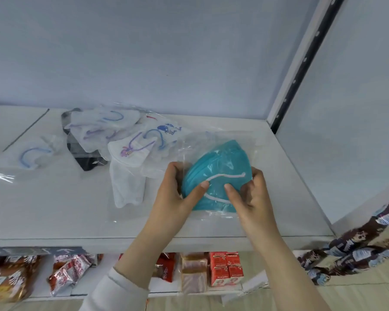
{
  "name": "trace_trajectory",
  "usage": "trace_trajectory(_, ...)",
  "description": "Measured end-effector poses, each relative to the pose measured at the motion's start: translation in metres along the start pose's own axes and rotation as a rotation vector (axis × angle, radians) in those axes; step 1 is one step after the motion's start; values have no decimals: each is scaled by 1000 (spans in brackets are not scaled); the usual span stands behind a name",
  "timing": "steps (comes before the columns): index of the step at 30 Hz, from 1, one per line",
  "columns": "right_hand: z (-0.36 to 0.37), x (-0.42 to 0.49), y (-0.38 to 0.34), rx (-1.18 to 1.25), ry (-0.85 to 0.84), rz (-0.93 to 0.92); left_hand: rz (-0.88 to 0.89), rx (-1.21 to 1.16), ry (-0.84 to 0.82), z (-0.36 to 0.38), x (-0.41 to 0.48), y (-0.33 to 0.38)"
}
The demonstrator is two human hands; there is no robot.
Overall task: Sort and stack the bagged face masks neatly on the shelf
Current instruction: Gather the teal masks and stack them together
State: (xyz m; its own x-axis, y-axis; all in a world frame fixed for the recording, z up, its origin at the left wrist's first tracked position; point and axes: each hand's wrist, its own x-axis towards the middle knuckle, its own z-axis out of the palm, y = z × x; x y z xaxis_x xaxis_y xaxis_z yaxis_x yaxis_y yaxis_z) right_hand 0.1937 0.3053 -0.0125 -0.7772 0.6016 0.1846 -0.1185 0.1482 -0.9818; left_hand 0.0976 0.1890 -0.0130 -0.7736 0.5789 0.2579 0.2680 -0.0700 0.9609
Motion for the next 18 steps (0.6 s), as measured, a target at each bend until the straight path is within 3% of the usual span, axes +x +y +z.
trace_trajectory(8,73,-16,-23,68,-318,135,-141,-138,381,-68,-56,21)
trace_trajectory(13,145,-46,-9,-14,-632,278,-278,-237,698,-129,-115,17)
trace_trajectory(18,228,-100,20,-53,-842,379,-437,-337,887,-191,-196,-1)
